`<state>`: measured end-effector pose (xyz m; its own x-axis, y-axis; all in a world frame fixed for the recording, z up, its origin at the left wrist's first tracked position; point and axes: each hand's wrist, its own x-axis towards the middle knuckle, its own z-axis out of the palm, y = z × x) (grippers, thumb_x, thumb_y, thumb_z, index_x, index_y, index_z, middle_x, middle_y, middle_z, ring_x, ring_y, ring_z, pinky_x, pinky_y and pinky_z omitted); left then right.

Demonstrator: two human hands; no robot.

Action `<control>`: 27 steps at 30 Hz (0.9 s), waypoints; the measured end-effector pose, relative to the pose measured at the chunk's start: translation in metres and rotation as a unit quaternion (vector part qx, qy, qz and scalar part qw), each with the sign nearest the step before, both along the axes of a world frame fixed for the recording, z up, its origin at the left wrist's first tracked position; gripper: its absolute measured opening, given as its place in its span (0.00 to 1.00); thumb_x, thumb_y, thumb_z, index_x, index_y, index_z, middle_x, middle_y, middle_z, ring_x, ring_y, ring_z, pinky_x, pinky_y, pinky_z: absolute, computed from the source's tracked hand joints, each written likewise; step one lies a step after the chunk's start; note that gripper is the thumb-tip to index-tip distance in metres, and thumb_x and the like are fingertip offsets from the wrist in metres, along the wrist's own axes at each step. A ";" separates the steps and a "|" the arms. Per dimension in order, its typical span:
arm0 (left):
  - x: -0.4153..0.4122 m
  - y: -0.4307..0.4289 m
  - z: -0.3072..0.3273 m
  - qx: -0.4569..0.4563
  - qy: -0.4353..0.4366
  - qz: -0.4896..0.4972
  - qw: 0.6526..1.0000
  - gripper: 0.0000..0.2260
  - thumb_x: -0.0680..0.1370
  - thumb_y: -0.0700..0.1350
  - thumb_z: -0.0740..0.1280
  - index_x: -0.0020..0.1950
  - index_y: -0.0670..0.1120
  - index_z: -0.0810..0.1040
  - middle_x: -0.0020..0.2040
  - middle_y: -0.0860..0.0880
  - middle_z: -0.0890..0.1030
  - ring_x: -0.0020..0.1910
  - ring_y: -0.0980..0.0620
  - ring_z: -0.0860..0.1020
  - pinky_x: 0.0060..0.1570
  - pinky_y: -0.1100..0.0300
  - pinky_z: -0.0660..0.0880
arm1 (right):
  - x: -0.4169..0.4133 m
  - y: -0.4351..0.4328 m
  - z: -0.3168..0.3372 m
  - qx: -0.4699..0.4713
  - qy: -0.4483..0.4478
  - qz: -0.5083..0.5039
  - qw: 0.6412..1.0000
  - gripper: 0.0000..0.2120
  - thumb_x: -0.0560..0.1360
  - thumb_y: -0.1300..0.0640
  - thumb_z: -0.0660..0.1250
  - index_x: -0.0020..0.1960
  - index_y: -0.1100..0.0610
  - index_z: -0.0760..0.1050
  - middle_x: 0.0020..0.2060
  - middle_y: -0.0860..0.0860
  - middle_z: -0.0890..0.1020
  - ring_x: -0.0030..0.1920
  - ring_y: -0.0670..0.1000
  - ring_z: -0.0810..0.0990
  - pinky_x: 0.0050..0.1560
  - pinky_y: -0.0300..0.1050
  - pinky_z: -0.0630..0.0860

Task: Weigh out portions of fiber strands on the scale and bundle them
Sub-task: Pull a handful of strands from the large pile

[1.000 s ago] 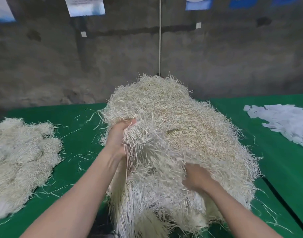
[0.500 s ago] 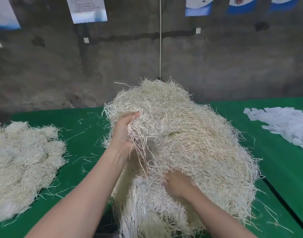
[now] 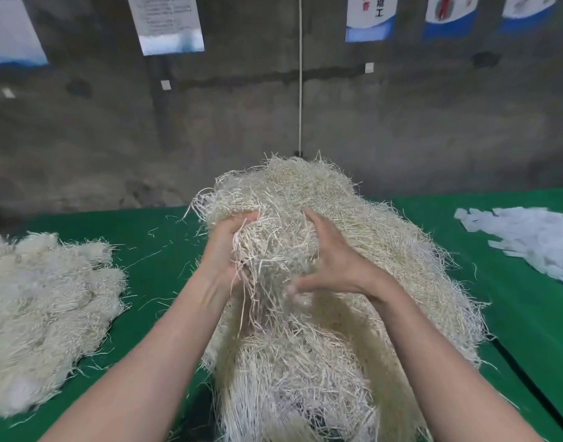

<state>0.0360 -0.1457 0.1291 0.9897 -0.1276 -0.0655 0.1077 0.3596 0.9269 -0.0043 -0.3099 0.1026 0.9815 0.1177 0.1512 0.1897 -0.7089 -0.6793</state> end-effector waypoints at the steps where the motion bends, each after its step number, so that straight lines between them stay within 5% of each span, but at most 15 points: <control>1: -0.003 -0.003 0.002 -0.010 0.012 -0.024 1.000 0.08 0.68 0.42 0.70 0.42 0.51 0.72 0.47 0.44 0.75 0.45 0.42 0.78 0.45 0.45 0.77 | 0.005 0.010 0.002 0.039 0.015 0.031 0.999 0.61 0.55 0.40 0.76 0.75 0.44 0.39 0.74 0.45 0.51 0.73 0.48 0.55 0.72 0.43 0.52; 2: -0.005 -0.005 0.005 -0.024 0.020 -0.052 0.998 0.08 0.67 0.42 0.70 0.42 0.48 0.74 0.44 0.43 0.78 0.40 0.43 0.80 0.40 0.48 0.78 | 0.011 0.020 -0.003 0.052 0.046 0.050 0.996 0.57 0.61 0.45 0.76 0.76 0.51 0.41 0.73 0.51 0.57 0.70 0.50 0.62 0.70 0.37 0.58; 4: -0.007 -0.005 0.010 -0.029 0.013 -0.061 0.998 0.10 0.63 0.42 0.71 0.42 0.47 0.77 0.41 0.43 0.82 0.35 0.46 0.81 0.35 0.52 0.78 | 0.018 0.038 -0.029 0.019 0.115 0.072 0.991 0.24 0.73 0.56 0.70 0.65 0.62 0.67 0.52 0.56 0.76 0.51 0.50 0.79 0.50 0.33 0.77; 6: -0.002 0.007 0.018 -0.027 -0.031 -0.003 0.999 0.08 0.65 0.40 0.71 0.35 0.53 0.78 0.36 0.45 0.81 0.34 0.48 0.81 0.30 0.54 0.77 | 0.023 0.040 -0.076 0.017 0.105 0.063 0.992 0.04 0.77 0.55 0.65 0.50 0.54 0.73 0.39 0.46 0.76 0.38 0.41 0.76 0.36 0.33 0.76; 8: 0.003 0.022 0.023 -0.009 -0.067 0.024 0.997 0.11 0.69 0.40 0.70 0.32 0.57 0.80 0.42 0.46 0.78 0.41 0.46 0.79 0.35 0.50 0.77 | 0.019 0.021 -0.116 0.008 0.128 0.011 0.992 0.06 0.79 0.52 0.61 0.52 0.53 0.73 0.40 0.46 0.76 0.37 0.43 0.75 0.39 0.39 0.77; 11: 0.008 0.028 0.007 0.039 -0.045 0.015 0.998 0.09 0.66 0.45 0.70 0.45 0.52 0.77 0.59 0.47 0.72 0.57 0.43 0.70 0.55 0.40 0.70 | 0.013 -0.024 -0.151 -0.119 0.141 -0.057 0.981 0.14 0.79 0.59 0.57 0.63 0.59 0.72 0.61 0.56 0.76 0.59 0.54 0.75 0.63 0.47 0.69; 14: 0.004 0.018 -0.011 0.055 -0.014 0.034 0.998 0.04 0.72 0.44 0.67 0.43 0.51 0.74 0.53 0.53 0.69 0.57 0.46 0.66 0.60 0.37 0.66 | 0.002 -0.055 -0.163 -0.184 0.136 -0.063 0.972 0.17 0.78 0.60 0.58 0.65 0.58 0.72 0.61 0.56 0.77 0.62 0.55 0.74 0.61 0.43 0.67; 16: 0.002 0.015 -0.010 0.018 0.002 0.039 0.999 0.03 0.72 0.42 0.68 0.43 0.49 0.74 0.51 0.51 0.73 0.53 0.44 0.72 0.53 0.37 0.72 | -0.006 -0.064 -0.170 -0.198 0.166 -0.059 0.964 0.19 0.81 0.52 0.56 0.68 0.59 0.69 0.64 0.57 0.75 0.63 0.56 0.72 0.64 0.43 0.65; 18: 0.006 0.017 -0.002 -0.005 0.001 0.030 1.000 0.12 0.66 0.44 0.71 0.48 0.47 0.75 0.59 0.44 0.75 0.55 0.40 0.74 0.47 0.39 0.77 | -0.012 -0.065 -0.174 -0.169 0.209 -0.086 0.959 0.19 0.80 0.52 0.56 0.69 0.59 0.66 0.66 0.57 0.73 0.61 0.54 0.73 0.65 0.46 0.68; 20: 0.010 0.017 0.003 -0.006 0.005 0.015 1.000 0.23 0.59 0.48 0.73 0.53 0.46 0.76 0.65 0.42 0.73 0.60 0.39 0.73 0.54 0.38 0.74 | -0.009 -0.062 -0.162 -0.152 0.227 -0.077 0.959 0.25 0.77 0.60 0.61 0.73 0.59 0.60 0.70 0.57 0.67 0.63 0.53 0.70 0.67 0.49 0.68; 25: 0.004 0.005 0.007 0.026 -0.016 -0.012 0.999 0.04 0.66 0.44 0.70 0.34 0.51 0.84 0.58 0.47 0.75 0.55 0.44 0.73 0.50 0.44 0.73 | 0.008 -0.047 -0.064 -0.032 0.128 0.016 0.991 0.44 0.64 0.52 0.76 0.72 0.43 0.55 0.71 0.47 0.63 0.66 0.46 0.66 0.67 0.44 0.65; 27: 0.003 0.001 0.007 0.023 -0.011 -0.016 1.000 0.05 0.61 0.46 0.71 0.35 0.50 0.84 0.57 0.45 0.76 0.56 0.43 0.75 0.52 0.43 0.74 | 0.007 -0.029 -0.033 0.043 0.103 0.057 0.992 0.59 0.55 0.45 0.78 0.74 0.36 0.42 0.71 0.38 0.47 0.71 0.42 0.53 0.70 0.44 0.53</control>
<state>0.0391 -0.1443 0.1363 0.9865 -0.1558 -0.0496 0.0971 0.3142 0.9444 0.0026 -0.3389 0.0694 0.9734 0.2260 -0.0378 0.1161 -0.6288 -0.7688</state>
